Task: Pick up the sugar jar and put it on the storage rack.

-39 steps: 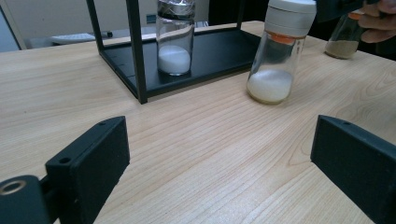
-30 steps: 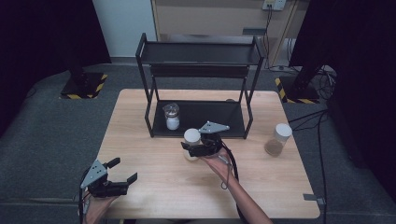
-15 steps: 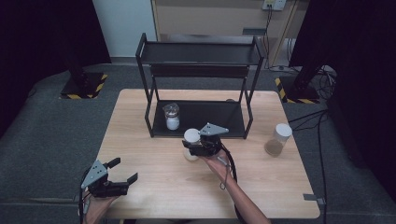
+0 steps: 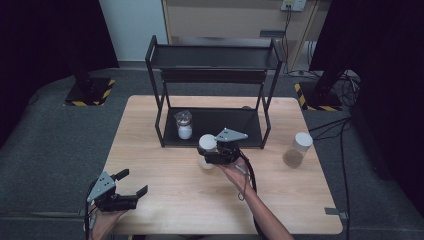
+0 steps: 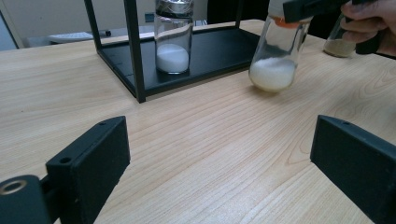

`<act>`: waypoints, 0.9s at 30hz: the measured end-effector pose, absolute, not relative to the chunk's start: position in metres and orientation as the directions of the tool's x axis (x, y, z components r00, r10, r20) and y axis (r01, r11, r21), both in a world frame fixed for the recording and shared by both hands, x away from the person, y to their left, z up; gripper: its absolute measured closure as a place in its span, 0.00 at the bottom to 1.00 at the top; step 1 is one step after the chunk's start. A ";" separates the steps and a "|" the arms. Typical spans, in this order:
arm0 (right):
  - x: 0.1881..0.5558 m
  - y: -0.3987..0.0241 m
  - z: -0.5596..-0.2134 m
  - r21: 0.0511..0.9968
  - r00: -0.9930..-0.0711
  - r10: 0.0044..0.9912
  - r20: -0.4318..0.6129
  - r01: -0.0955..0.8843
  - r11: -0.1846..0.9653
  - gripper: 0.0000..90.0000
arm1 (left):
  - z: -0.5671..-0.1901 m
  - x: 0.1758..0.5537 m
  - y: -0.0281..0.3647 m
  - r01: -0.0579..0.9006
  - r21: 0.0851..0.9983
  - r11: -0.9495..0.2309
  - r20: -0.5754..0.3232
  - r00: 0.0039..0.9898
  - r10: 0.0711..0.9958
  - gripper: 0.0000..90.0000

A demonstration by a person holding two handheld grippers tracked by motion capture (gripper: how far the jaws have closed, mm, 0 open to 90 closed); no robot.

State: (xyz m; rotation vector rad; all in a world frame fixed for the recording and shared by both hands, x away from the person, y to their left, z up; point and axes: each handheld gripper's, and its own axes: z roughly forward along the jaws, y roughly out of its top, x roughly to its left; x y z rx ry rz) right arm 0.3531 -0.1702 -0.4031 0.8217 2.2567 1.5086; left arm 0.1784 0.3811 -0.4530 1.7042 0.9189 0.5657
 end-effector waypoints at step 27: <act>0.404 -0.155 -0.357 0.909 -0.723 0.689 0.048 0.318 0.271 0.37 | -0.453 0.179 0.382 0.300 0.945 -0.129 -0.078 0.590 0.803 0.04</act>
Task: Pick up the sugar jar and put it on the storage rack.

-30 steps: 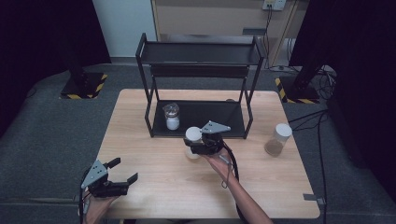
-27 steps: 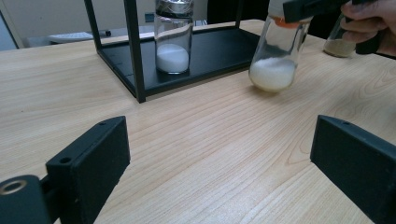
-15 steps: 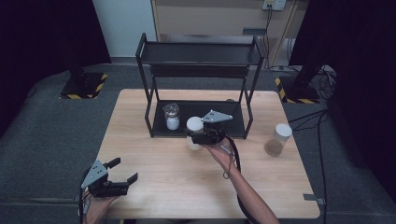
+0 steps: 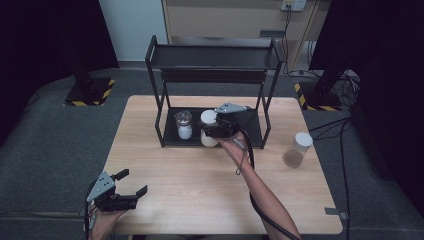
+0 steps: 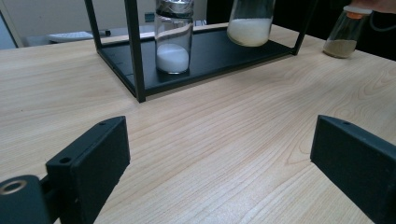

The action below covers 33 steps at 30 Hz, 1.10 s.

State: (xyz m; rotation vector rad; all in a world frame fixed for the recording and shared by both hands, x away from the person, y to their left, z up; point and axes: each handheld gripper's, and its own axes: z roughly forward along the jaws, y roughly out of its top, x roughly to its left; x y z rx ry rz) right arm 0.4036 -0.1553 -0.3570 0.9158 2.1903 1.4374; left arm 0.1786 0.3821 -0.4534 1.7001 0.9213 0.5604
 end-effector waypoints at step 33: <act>0.443 -0.135 -0.395 0.893 -0.626 0.779 0.050 0.376 0.245 0.37 | -0.455 0.179 0.384 0.302 0.946 -0.122 -0.085 0.591 0.802 0.04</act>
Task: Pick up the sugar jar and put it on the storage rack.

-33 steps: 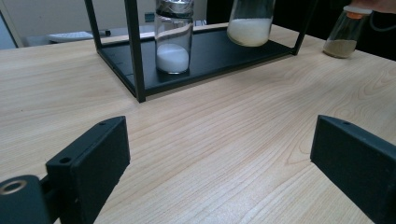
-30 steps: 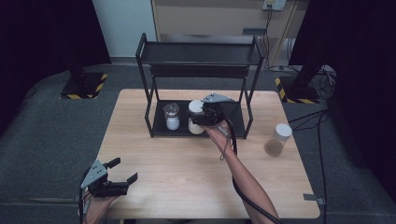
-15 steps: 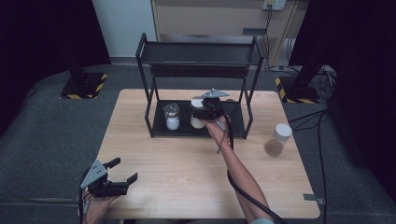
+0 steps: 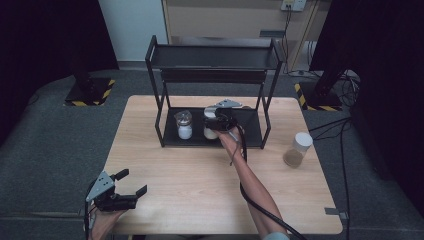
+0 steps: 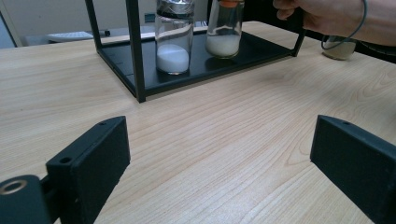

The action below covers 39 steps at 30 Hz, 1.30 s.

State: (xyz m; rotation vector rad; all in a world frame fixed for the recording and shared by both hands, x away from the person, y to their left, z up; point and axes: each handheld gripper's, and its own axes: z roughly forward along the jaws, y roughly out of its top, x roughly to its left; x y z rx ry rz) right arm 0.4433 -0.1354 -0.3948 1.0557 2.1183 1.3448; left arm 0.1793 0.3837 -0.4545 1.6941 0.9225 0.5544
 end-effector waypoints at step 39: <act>0.413 -0.166 -0.363 0.931 -0.636 0.771 0.031 0.300 0.209 0.12 | -0.454 0.180 0.383 0.301 0.944 -0.132 -0.079 0.598 0.798 0.03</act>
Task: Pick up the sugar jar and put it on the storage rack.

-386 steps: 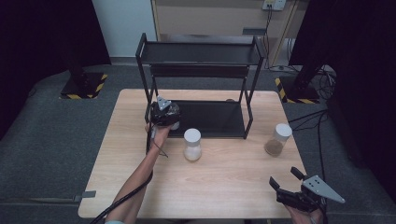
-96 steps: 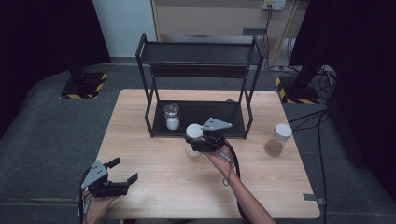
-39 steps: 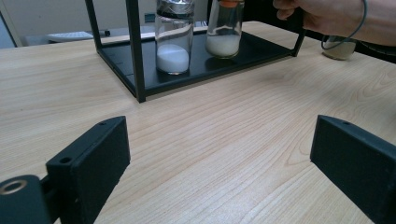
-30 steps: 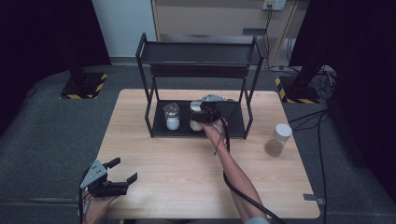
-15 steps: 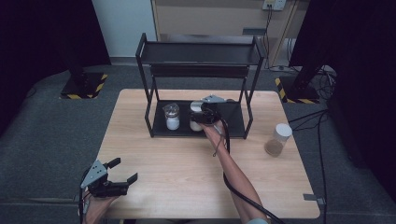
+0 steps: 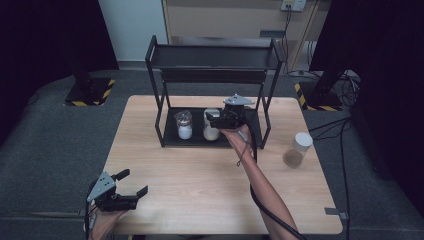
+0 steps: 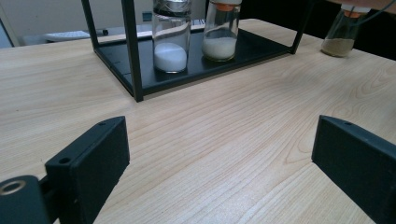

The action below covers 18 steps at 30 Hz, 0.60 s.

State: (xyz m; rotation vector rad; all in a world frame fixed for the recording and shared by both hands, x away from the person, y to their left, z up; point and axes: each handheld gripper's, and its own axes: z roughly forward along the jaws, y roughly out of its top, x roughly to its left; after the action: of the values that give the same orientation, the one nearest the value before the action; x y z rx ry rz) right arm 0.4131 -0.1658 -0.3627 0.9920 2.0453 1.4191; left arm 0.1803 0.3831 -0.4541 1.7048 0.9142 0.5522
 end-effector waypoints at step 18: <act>0.352 -0.218 -0.340 0.934 -0.694 0.719 -0.028 0.238 0.267 0.12 | -0.452 0.180 0.380 0.300 0.943 -0.146 -0.067 0.598 0.799 0.04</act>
State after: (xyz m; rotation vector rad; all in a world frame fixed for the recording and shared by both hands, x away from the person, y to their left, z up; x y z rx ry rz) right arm 0.3521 -0.2183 -0.3398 0.8639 2.0916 1.4220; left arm 0.1798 0.3801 -0.4525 1.7180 0.9113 0.5608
